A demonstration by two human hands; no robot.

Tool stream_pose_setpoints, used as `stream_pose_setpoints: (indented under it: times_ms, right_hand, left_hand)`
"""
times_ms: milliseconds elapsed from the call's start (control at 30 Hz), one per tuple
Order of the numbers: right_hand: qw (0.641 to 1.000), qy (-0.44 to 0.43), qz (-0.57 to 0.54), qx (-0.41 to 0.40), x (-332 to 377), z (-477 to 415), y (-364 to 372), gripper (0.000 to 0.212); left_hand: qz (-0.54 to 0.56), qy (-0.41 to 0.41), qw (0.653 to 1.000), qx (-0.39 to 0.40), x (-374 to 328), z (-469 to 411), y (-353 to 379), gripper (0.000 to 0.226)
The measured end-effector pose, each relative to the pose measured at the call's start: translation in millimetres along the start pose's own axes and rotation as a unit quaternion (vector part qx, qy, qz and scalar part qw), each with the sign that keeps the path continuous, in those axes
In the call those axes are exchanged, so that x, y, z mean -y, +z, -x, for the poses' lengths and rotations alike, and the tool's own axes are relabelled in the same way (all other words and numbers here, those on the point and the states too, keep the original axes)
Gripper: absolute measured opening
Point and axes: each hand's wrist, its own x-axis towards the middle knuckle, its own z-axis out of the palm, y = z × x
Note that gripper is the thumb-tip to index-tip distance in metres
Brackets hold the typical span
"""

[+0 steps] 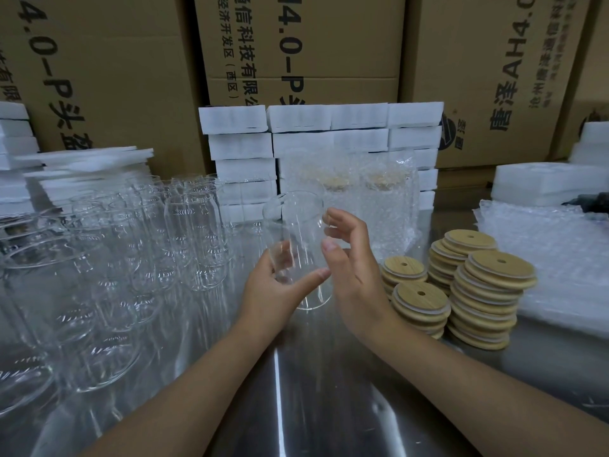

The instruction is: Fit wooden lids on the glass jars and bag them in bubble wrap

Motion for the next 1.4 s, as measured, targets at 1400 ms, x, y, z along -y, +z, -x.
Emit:
stream_pose_setpoints:
  times_ms: [1400]
  right_hand:
    - [0.992,-0.016,0.096,0.080,0.1,7.5,5.4,0.069]
  left_hand:
    - [0.378,-0.236,0.891,0.089,-5.1,-5.1,-1.7,0.056]
